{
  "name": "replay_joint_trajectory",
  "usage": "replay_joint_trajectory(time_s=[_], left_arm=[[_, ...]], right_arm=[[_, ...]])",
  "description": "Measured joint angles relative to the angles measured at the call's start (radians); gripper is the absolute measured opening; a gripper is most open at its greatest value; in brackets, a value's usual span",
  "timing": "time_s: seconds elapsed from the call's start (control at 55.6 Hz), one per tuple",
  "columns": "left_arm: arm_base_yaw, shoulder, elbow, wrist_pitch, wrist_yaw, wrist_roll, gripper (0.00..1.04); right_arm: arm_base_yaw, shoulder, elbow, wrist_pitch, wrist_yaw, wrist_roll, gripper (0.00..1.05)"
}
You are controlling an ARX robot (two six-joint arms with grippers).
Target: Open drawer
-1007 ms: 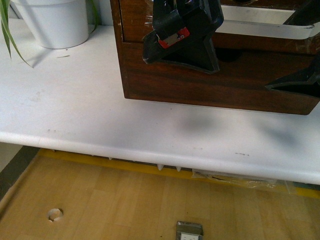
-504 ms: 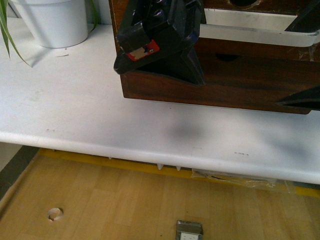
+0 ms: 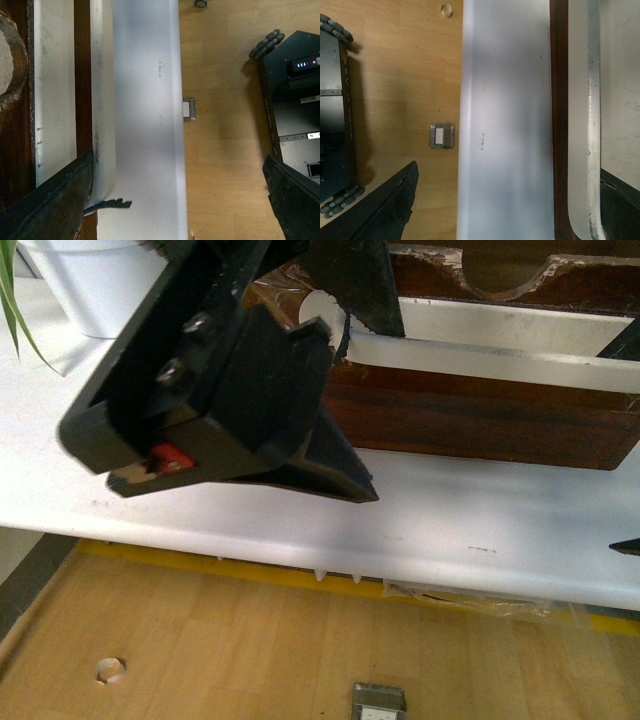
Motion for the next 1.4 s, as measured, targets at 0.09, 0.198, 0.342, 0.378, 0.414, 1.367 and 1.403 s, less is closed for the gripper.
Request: replay_joint_trajectory(time_s=[0.09,0.198,0.342,0.378,0.414,1.367,1.403], left_arm=[[0.000,-0.026,-0.034,0.016,0.002,0.000,0.99],[0.000,-0.052,-0.070,0.046,0.007,-0.008,0.99],[0.003,-0.088,-0.129,0.162,-0.002,-0.057,0.99],[0.010,-0.106,-0.154,0.230,0.002,-0.089,0.99],[0.021,-0.126,-0.172,0.283,0.007,-0.114,0.99],[0.432,-0.935,-1.028,1.103,-0.629,-1.202,0.99],[0.462,-0.962,-1.043,1.073,-0.675,-1.232,0.99]], right_arm=[[0.002,-0.018,-0.012,-0.013,-0.007,-0.007,0.96],[0.002,-0.039,-0.029,-0.018,-0.012,-0.012,0.96],[-0.011,-0.071,-0.057,0.008,-0.051,-0.001,0.96],[-0.022,-0.087,-0.066,0.018,-0.079,0.005,0.96],[-0.041,-0.113,-0.078,0.037,-0.119,0.018,0.96],[-0.436,-0.860,-0.691,0.686,-0.228,1.048,0.96],[-0.444,-0.880,-0.703,0.671,-0.215,1.065,0.96]])
